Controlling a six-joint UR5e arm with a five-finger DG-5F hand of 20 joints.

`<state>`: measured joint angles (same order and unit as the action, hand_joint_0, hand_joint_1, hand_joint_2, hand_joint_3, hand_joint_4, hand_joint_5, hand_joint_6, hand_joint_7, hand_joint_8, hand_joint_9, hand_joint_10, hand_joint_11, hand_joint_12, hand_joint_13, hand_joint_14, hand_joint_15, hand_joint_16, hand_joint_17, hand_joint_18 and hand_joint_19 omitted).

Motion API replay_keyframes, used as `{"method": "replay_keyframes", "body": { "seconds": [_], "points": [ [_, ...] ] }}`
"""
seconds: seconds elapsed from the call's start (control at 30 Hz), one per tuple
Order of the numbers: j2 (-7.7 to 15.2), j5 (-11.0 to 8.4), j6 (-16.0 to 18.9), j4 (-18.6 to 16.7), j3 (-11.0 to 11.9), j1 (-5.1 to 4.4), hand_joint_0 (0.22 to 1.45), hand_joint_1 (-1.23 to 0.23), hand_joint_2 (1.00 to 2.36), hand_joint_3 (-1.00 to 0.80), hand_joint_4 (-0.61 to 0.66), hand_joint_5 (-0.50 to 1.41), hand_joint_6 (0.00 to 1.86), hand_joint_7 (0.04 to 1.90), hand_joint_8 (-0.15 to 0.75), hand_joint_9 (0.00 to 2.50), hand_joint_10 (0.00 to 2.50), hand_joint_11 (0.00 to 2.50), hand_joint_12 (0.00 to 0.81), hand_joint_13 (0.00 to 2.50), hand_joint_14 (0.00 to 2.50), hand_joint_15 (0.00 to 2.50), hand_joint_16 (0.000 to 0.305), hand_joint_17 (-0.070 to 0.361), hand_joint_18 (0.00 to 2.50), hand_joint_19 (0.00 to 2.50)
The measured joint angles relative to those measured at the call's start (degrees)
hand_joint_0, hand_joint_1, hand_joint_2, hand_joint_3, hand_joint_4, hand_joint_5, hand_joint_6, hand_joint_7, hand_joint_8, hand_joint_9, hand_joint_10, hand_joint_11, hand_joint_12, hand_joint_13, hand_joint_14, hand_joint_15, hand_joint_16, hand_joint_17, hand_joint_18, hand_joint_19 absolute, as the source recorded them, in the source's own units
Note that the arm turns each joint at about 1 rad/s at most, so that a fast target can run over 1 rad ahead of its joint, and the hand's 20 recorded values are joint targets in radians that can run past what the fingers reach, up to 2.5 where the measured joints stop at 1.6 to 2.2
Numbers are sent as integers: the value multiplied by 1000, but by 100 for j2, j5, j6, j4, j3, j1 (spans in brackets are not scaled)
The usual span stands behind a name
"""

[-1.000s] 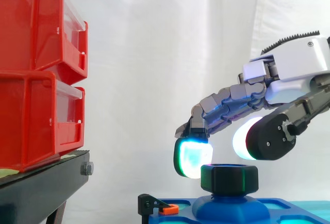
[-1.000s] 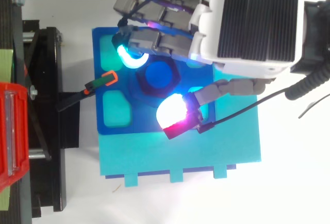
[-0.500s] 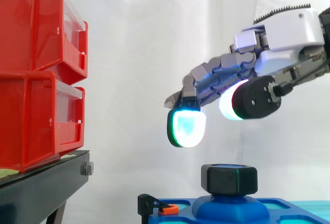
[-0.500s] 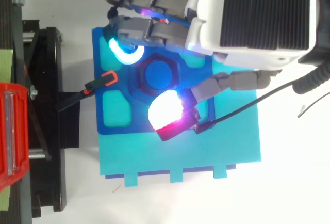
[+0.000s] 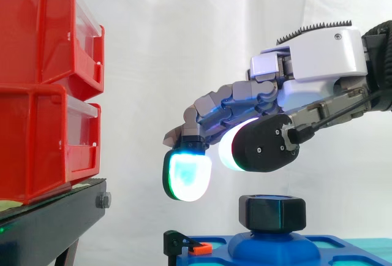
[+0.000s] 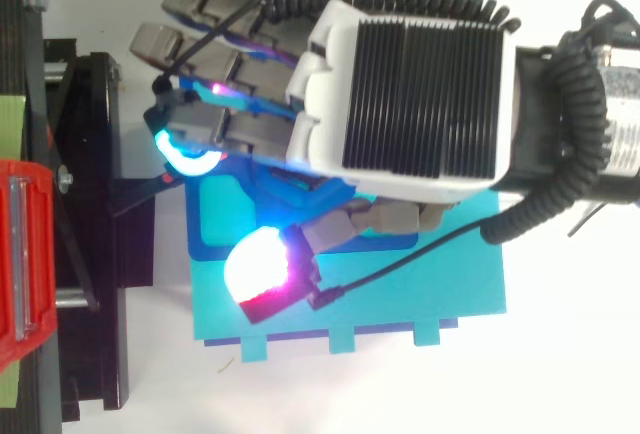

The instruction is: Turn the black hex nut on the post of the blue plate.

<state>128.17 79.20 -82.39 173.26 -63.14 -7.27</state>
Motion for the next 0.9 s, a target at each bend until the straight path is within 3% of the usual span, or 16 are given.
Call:
{"method": "replay_keyframes", "body": {
  "seconds": [0.13, 0.3, 0.53, 0.9],
  "points": [
    [14, -173, -4, -22, 5, -132, 452, -322, 1000, -500, 222, -179, 502, 1059, 249, 213, 0, 0, 383, 118, 0, 26, 57, 129, 0, 0],
    [14, -273, -3, -10, 5, -228, 454, -321, 1000, -500, 216, -182, 502, 1080, 246, 211, 0, 0, 382, 120, 0, 26, 57, 129, 0, 0],
    [14, -320, -5, 92, 5, -290, 454, -321, 1000, -500, 214, -184, 501, 1175, 246, 211, 0, 0, 381, 123, 0, 22, 58, 129, 0, 0],
    [8, -309, -14, 310, 5, -303, 456, -322, 1000, -500, 208, -184, 530, 1187, 246, 213, 0, 1, 382, 132, 0, 24, 57, 129, 0, 0]
  ]
}}
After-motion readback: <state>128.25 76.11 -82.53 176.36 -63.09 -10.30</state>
